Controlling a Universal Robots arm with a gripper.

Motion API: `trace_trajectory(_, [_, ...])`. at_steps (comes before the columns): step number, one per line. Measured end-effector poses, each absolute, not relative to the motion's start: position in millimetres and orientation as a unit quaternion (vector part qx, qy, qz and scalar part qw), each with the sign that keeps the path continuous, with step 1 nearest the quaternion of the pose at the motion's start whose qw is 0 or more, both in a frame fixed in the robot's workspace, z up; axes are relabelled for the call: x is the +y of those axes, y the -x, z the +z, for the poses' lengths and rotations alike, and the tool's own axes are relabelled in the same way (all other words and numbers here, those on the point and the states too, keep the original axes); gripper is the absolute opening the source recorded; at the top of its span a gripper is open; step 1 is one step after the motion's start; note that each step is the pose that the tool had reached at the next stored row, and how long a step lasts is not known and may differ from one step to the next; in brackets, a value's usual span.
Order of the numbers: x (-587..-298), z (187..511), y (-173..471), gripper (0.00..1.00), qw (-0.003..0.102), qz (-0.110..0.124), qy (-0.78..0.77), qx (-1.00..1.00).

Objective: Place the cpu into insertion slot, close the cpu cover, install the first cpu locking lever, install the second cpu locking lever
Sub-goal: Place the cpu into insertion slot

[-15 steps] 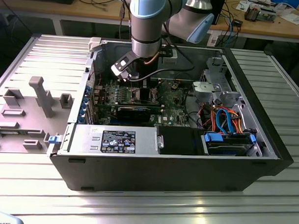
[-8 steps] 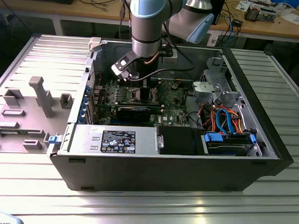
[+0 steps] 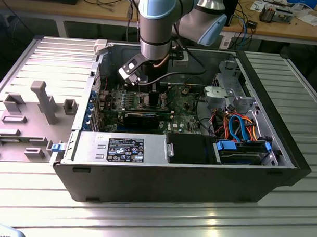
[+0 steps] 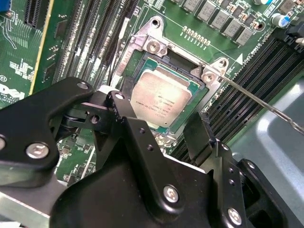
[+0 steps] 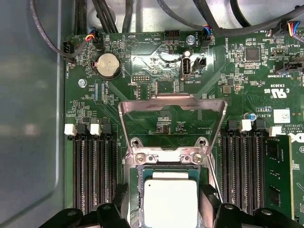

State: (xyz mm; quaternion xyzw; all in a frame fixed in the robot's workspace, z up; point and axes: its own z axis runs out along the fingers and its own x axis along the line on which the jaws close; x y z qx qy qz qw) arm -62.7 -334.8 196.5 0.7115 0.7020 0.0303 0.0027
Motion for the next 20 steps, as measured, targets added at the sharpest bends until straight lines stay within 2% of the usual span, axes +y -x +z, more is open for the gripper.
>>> trace_trajectory(20, [-334.7, 202.1, 62.3, 0.68, 0.004, 0.028, -0.712, 0.701])
